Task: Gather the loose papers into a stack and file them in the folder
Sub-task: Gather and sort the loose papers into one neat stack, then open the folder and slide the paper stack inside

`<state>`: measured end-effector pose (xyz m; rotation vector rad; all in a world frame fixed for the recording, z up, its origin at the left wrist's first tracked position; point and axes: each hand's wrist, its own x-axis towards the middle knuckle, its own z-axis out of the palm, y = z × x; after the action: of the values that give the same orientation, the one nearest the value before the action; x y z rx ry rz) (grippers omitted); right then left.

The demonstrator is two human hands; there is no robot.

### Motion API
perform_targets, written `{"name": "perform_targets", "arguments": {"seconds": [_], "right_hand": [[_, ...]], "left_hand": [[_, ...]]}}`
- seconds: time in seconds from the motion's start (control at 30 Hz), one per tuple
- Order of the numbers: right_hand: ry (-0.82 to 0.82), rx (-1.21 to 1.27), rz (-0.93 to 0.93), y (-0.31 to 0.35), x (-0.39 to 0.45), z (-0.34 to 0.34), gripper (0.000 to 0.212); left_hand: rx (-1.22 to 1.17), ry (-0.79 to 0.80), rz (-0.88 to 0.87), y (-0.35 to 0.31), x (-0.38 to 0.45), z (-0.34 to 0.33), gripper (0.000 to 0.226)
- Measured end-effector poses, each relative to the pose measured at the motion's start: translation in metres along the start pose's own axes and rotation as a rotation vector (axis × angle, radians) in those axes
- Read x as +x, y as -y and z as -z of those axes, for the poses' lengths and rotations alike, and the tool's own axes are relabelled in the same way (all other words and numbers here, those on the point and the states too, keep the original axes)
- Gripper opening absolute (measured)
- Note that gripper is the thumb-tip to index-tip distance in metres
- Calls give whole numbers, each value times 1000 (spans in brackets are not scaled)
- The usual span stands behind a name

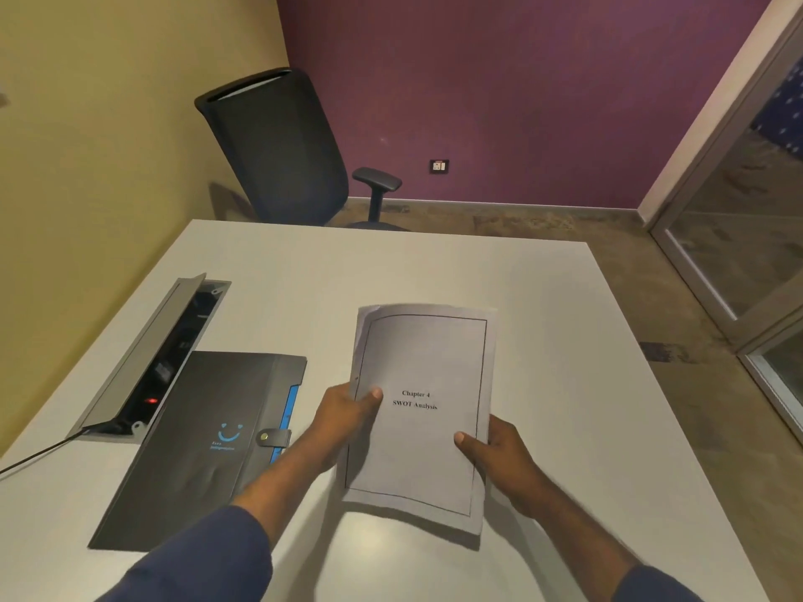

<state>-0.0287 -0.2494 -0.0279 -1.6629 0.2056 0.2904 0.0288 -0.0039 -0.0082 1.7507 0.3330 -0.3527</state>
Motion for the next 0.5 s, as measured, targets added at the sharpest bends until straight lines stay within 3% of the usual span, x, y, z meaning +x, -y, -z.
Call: {"name": "perform_targets", "arguments": {"seconds": [0.2,0.33,0.4,0.5], "right_hand": [[47,60,-152,8,13,-18,23],[35,106,-230,6,15,-26,24],[26,134,-260,3,16,-28,28],[7,121,-309,-2,18,-31,27]], "left_hand": [[16,-24,71,20,25,29,20],[101,-123,143,52,32,57,38],[297,-234,157,71,31,74,43],[602,-357,170,93,29,98,33]]}}
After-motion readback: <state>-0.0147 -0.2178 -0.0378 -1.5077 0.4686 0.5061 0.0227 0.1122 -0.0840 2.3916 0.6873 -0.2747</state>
